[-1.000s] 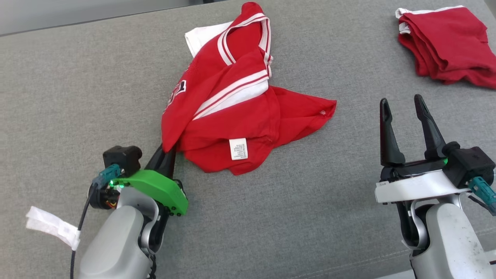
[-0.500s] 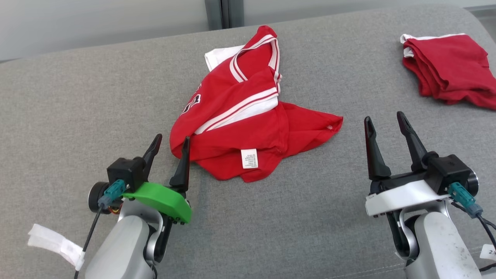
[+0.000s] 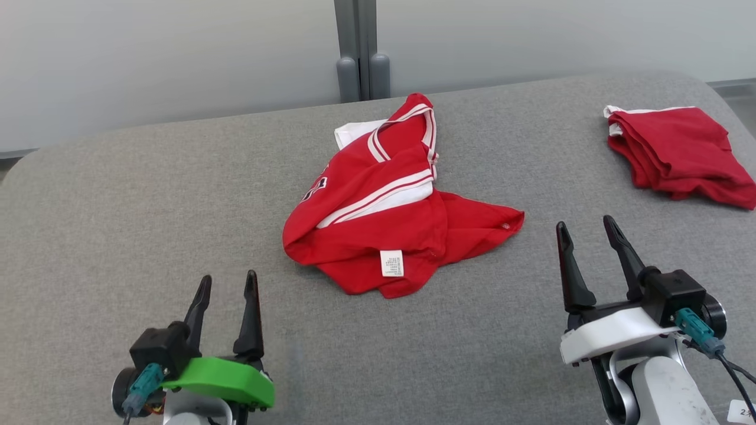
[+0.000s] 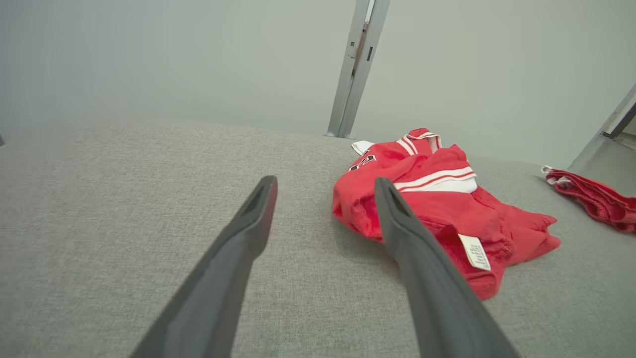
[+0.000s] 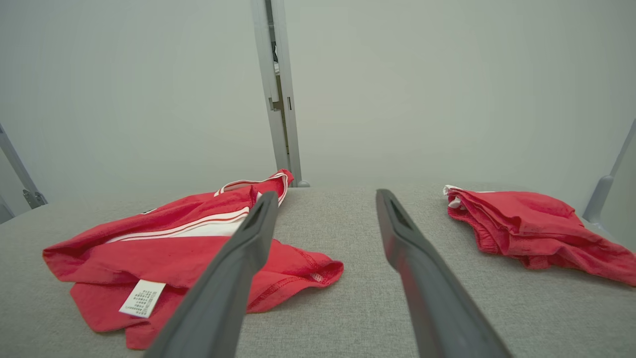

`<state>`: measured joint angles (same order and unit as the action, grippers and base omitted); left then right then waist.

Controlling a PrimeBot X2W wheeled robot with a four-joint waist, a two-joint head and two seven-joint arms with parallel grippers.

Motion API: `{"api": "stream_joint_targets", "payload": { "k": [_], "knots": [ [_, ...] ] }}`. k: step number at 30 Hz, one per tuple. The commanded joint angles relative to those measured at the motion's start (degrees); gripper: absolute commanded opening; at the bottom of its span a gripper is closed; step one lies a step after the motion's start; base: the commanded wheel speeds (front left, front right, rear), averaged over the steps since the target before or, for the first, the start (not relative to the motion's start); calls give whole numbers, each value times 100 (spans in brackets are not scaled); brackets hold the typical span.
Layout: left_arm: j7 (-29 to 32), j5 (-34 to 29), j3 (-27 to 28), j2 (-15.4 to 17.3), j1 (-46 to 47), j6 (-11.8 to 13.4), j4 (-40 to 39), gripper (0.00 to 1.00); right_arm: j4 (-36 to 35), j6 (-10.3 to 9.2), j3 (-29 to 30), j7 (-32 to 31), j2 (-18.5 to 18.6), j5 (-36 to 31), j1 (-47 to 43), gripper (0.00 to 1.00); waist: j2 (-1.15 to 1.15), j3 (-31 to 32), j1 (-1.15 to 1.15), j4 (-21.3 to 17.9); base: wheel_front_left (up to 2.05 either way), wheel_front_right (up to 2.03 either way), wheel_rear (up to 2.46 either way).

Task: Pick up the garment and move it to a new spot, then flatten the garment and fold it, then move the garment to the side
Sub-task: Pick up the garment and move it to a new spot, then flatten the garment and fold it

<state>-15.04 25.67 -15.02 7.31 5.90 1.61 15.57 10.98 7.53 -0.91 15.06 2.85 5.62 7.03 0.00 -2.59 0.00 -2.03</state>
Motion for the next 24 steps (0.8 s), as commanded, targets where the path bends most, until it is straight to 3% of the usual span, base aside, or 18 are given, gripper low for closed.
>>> {"api": "stream_joint_targets", "payload": {
  "k": [1,7,24],
  "knots": [
    [-18,-67,102,-56,-181,37,-71,100,11,-9,4,15,7,57,-107,100,0,71,0,61,0,0,0],
    [-18,-329,517,-236,-534,104,-291,100,60,-9,31,15,9,237,-183,100,0,87,0,116,0,0,0],
    [-19,-693,920,-420,-683,-149,-287,100,212,-9,-60,16,8,314,-186,100,0,91,0,155,0,0,0]
  ]
}}
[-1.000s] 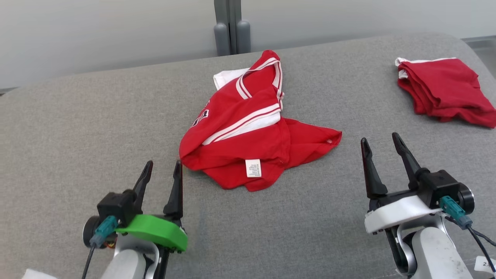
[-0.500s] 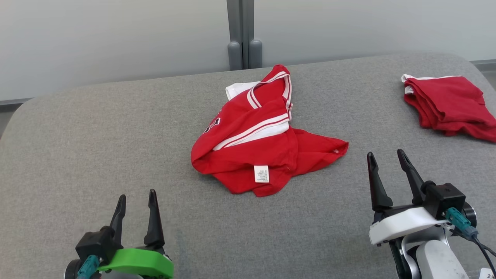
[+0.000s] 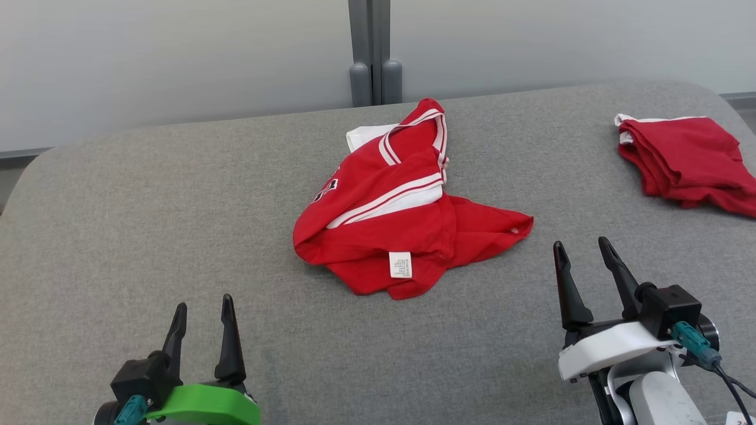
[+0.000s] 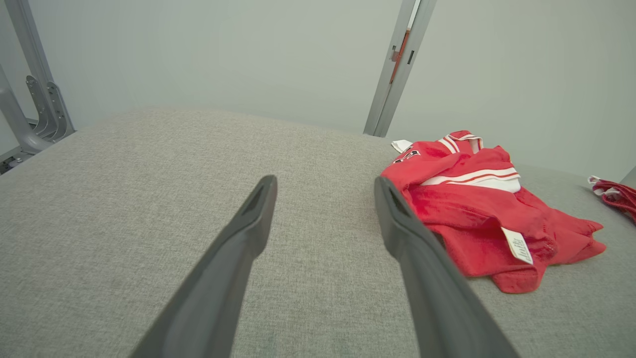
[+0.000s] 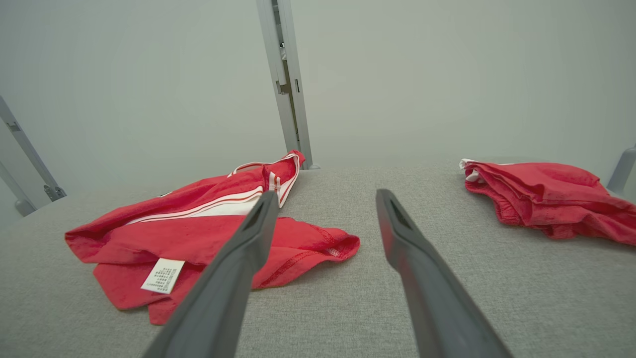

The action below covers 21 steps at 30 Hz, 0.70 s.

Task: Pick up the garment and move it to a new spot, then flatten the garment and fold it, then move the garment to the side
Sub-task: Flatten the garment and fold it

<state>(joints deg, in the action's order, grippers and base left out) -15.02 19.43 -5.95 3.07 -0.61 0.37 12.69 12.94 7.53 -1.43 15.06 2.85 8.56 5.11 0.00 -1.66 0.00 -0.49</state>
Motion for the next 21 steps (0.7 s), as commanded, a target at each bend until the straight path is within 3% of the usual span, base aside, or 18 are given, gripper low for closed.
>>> {"api": "stream_joint_targets", "payload": {
  "k": [1,15,21],
  "knots": [
    [-20,-76,21,1,-22,-31,5,100,24,-9,-12,16,8,19,13,100,0,-7,0,4,0,0,0],
    [-19,-34,22,-15,111,-49,-25,100,71,-9,31,16,8,-52,119,100,0,-196,0,106,0,0,0],
    [-20,-22,-119,-12,253,-22,-71,100,167,-9,265,16,8,-377,443,100,0,-454,0,378,0,0,0]
  ]
}}
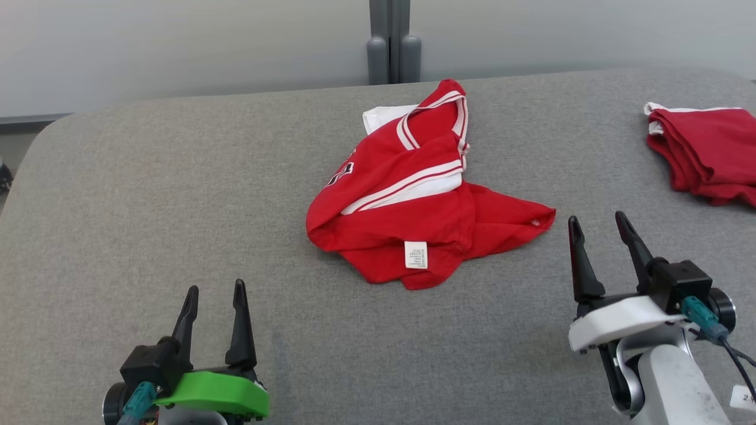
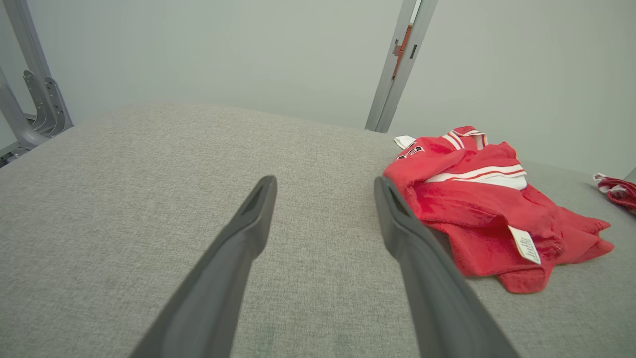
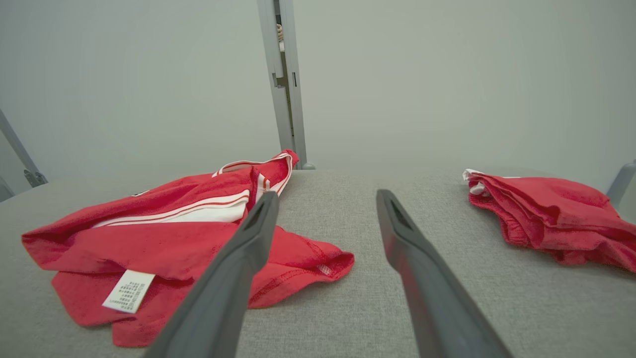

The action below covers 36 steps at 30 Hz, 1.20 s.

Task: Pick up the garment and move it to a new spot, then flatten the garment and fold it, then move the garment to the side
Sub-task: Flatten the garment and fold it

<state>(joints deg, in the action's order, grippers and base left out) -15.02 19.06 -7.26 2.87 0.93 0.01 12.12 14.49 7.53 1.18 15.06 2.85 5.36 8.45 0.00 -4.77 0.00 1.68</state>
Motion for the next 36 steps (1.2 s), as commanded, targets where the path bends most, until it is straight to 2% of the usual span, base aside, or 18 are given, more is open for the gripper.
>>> {"api": "stream_joint_targets", "payload": {
  "k": [1,8,15,24,25,26,27,28,36],
  "knots": [
    [-19,15,-37,10,140,20,-31,100,56,-9,64,16,6,-139,215,100,0,-217,0,258,0,0,0],
    [-20,88,-207,9,326,76,-116,100,711,-9,230,-331,8,-485,1309,100,0,-693,0,859,0,0,0],
    [-19,268,-457,8,534,146,-146,100,1942,-9,217,-842,63,-603,2560,100,0,-1140,0,1372,0,0,0],
    [-19,380,-658,7,649,205,-109,100,3440,-9,194,-1003,256,-444,3423,99,0,-1291,0,1654,0,0,0],
    [-19,390,-670,7,648,214,-99,100,3564,-9,182,-962,255,-378,3484,56,0,-1285,0,1662,0,0,0],
    [-19,399,-676,7,647,213,-96,100,3673,-9,165,-933,254,-338,3524,36,0,-1278,0,1664,0,0,0],
    [-19,403,-686,7,642,222,-89,100,3776,-9,137,-912,253,-308,3569,22,0,-1264,0,1663,0,0,0],
    [-19,407,-694,7,638,230,-84,100,3859,-9,112,-884,249,-287,3609,0,0,-1253,0,1660,0,0,0],
    [-19,368,-697,8,603,243,-45,100,4149,-9,-318,-386,187,-66,3966,0,0,-1104,0,1610,0,0,0]
  ]
}}
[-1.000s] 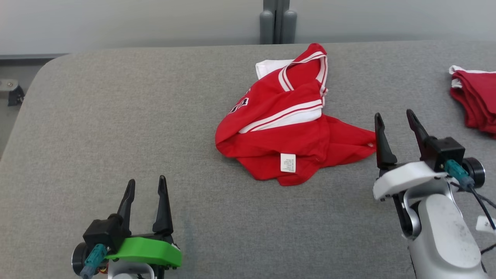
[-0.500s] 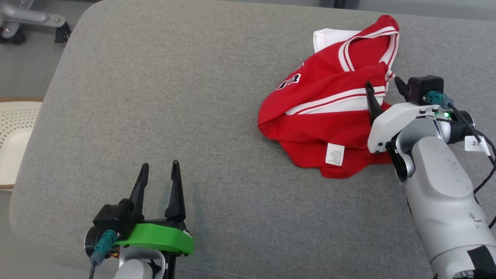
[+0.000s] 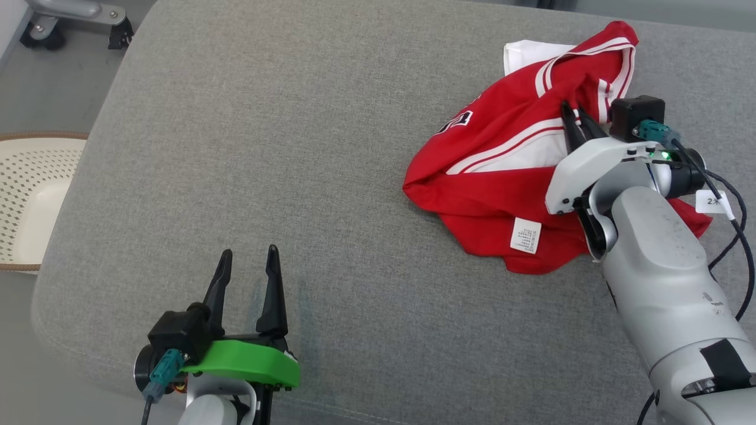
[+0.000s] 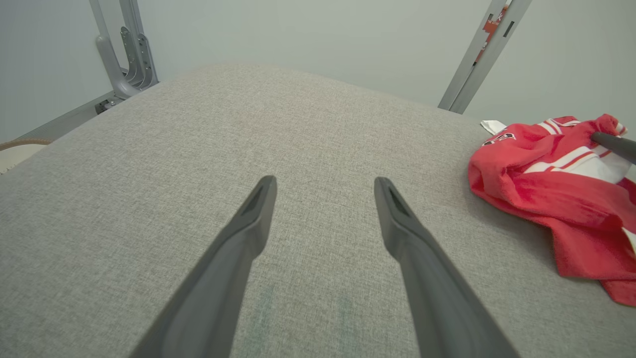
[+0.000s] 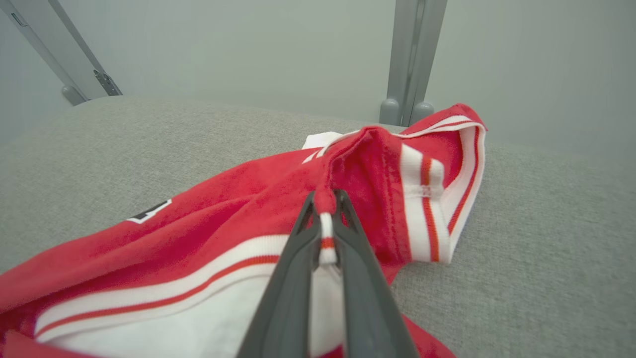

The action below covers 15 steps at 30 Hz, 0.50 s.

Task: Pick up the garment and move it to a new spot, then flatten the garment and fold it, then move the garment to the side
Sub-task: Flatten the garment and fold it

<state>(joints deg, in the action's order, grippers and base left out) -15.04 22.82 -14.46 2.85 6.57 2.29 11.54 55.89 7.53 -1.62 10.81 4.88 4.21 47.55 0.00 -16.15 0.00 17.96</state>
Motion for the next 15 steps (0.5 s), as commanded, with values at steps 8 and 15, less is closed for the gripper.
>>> {"api": "stream_joint_targets", "payload": {
  "k": [8,15],
  "knots": [
    [-18,-50,-12,10,-37,-25,62,100,-300,-9,-1087,296,-182,523,385,0,0,267,0,81,0,0,0],
    [-19,7,-38,10,-122,-8,69,100,-985,-9,-2941,74,-189,1861,264,0,0,459,0,437,0,0,0]
  ]
}}
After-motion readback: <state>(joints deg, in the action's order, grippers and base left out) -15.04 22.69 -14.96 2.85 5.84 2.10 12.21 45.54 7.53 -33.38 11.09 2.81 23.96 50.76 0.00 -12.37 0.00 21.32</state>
